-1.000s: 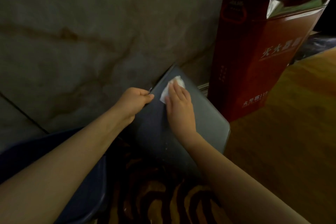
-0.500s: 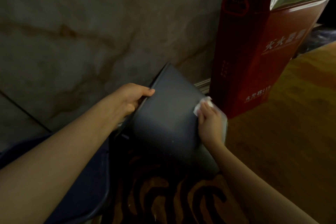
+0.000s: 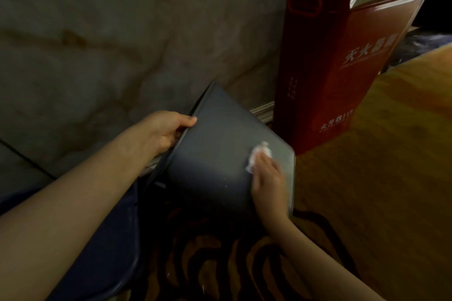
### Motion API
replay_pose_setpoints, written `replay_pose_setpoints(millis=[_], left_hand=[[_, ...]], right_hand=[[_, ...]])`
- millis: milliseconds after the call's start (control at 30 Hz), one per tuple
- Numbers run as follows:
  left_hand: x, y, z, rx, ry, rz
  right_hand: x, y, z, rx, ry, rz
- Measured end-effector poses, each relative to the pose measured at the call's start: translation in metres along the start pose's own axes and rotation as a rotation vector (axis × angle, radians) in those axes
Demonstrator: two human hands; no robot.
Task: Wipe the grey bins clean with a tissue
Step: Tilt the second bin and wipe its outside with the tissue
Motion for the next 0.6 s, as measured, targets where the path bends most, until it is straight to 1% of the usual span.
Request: replay_pose_setpoints(millis=[67, 100, 200, 267, 333, 400, 467, 533, 600], left_hand=[[-0.001, 0.0, 0.002, -0.005, 0.025, 0.011], [-0.001, 0.001, 0.003, -0.008, 0.036, 0.018], [-0.002, 0.004, 0.006, -0.028, 0.049, 0.029], [-0.001, 0.006, 0.007, -0.039, 0.049, 0.032], [-0.001, 0.007, 0.008, -0.055, 0.05, 0.034], [-0.002, 0.008, 0.008, -0.068, 0.053, 0.036], [-0.003, 0.009, 0.008, -0.083, 0.063, 0.033], [-0.005, 0.009, 0.01, -0.085, 0.084, 0.029], [-0.006, 0.005, 0.009, -0.073, 0.076, 0.043]], right_hand=[[0.014, -0.016, 0.061, -0.006, 0.221, 0.032], [0.018, -0.021, 0.083, -0.024, 0.295, 0.037], [0.013, -0.023, 0.107, -0.102, 0.391, 0.043], [0.002, -0.021, 0.092, -0.133, 0.399, 0.061], [-0.016, -0.015, 0.042, -0.142, 0.24, 0.064], [-0.038, -0.004, -0.026, -0.167, 0.002, 0.026], [-0.056, 0.009, -0.091, -0.12, -0.222, -0.008], [-0.07, 0.017, -0.123, -0.077, -0.328, -0.02], [-0.08, 0.02, -0.115, -0.062, -0.316, -0.062]])
Point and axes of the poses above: each hand's wrist, its own x-axis away from the middle knuckle, its own y-axis out of the palm, z = x × y, the point moved 10 cm from there along -x, towards the middle knuckle, and after that the axes turned 7 degrees about -z, right-handed, at the moved point
